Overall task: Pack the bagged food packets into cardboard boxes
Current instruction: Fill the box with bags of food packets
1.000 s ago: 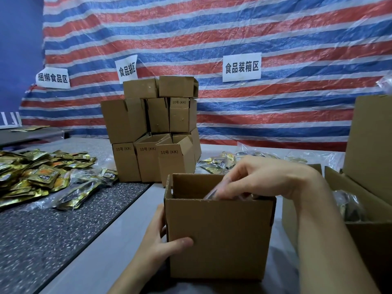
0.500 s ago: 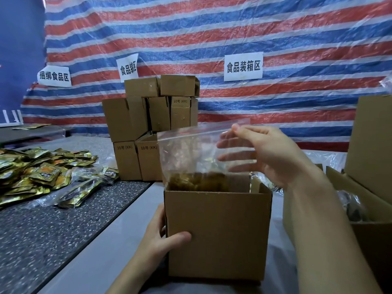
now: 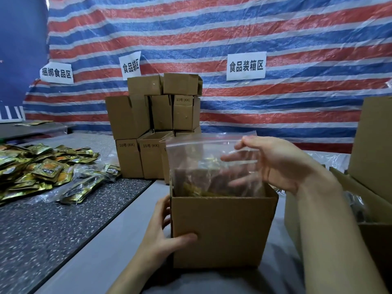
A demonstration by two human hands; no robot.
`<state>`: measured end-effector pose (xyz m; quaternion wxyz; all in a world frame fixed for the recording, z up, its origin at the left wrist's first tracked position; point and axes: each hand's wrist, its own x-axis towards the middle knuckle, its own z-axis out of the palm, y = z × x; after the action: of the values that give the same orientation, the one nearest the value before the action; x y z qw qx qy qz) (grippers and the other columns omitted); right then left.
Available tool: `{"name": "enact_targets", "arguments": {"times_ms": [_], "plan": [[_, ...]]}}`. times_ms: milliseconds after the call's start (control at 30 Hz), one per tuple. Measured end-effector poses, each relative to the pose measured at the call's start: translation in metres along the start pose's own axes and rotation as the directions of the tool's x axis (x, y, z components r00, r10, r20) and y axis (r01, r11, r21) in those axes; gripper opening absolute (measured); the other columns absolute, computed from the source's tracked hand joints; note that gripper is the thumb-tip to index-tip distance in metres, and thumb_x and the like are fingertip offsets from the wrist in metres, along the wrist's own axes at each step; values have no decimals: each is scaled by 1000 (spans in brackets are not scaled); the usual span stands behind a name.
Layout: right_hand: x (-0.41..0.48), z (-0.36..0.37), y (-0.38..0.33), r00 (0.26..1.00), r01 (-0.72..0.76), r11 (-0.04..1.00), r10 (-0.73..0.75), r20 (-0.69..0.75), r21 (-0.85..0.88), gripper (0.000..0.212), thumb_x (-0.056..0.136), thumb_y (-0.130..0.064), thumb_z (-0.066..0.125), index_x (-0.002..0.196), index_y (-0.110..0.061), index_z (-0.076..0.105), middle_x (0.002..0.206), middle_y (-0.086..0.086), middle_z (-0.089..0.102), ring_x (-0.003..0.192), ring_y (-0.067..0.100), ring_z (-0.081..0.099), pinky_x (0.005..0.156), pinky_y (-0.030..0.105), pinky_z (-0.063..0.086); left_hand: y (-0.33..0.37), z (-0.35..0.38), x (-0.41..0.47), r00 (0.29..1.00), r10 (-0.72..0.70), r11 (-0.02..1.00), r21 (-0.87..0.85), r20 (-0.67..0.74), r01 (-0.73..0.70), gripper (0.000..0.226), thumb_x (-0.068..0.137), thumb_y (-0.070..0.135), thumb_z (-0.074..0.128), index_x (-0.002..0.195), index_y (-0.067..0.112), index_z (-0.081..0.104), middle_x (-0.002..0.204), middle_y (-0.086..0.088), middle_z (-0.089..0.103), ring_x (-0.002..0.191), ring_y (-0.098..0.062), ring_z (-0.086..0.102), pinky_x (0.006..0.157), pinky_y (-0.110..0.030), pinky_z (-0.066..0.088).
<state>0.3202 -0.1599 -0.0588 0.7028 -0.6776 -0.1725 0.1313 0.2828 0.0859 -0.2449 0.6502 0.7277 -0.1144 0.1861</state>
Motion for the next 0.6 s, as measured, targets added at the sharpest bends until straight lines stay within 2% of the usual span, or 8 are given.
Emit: {"name": "enact_targets", "arguments": {"times_ms": [100,167,267,333,400,467,533,600], "plan": [[-1,0,4,981,-26,961,-28,-192,-276,22,105,-13,50,105,4,63,82,15,76,76,32,76,56,40,62,1,2,1,999,45,997,56,16,-46,104,43,34,92,137,30,47,122,7,66,117,-13,63,96,-27,52],[2,2,7,955,-46,935,-62,-290,-351,20,102,-7,55,98,8,67,81,18,75,72,31,76,52,36,61,1,2,2,999,42,997,57,28,-44,106,42,34,93,137,29,46,117,11,67,116,-14,63,94,-25,52],[8,5,9,929,-107,879,-78,-361,-465,17,98,-7,61,88,2,72,91,18,72,79,30,75,65,44,64,1,4,1,998,45,998,50,36,-46,107,41,36,93,137,30,46,116,11,67,117,-14,63,95,-25,51],[10,9,9,933,-141,834,-69,-354,-533,15,97,-5,62,87,-1,72,86,16,73,69,27,76,65,39,64,1,4,2,998,62,997,47,25,-63,102,42,34,92,134,36,48,118,9,66,117,-14,62,96,-27,51],[9,11,9,949,-145,787,-61,-309,-600,14,98,-4,60,90,-2,71,73,11,74,60,20,74,54,27,61,1,3,2,998,68,996,47,15,-69,97,44,33,93,130,45,51,122,6,65,117,-13,62,93,-24,50],[4,9,7,979,-139,762,10,-204,-633,15,99,-2,56,95,5,68,63,8,72,50,17,69,45,22,53,1,3,1,998,65,996,56,25,-66,95,44,32,93,130,44,52,124,6,66,116,-10,63,91,-19,50],[-5,7,3,993,-117,777,93,-72,-618,12,101,-4,55,98,1,64,59,5,68,48,15,65,42,22,49,0,3,-1,998,43,997,65,51,-46,92,45,35,93,128,37,54,122,10,69,114,-7,65,86,-15,51],[-11,6,-2,997,-80,803,74,-35,-591,8,101,-10,58,98,-7,64,66,7,69,53,17,67,44,24,50,1,4,-4,997,22,998,64,69,-27,90,46,38,93,127,36,54,120,13,70,113,-6,64,84,-13,51]]}}
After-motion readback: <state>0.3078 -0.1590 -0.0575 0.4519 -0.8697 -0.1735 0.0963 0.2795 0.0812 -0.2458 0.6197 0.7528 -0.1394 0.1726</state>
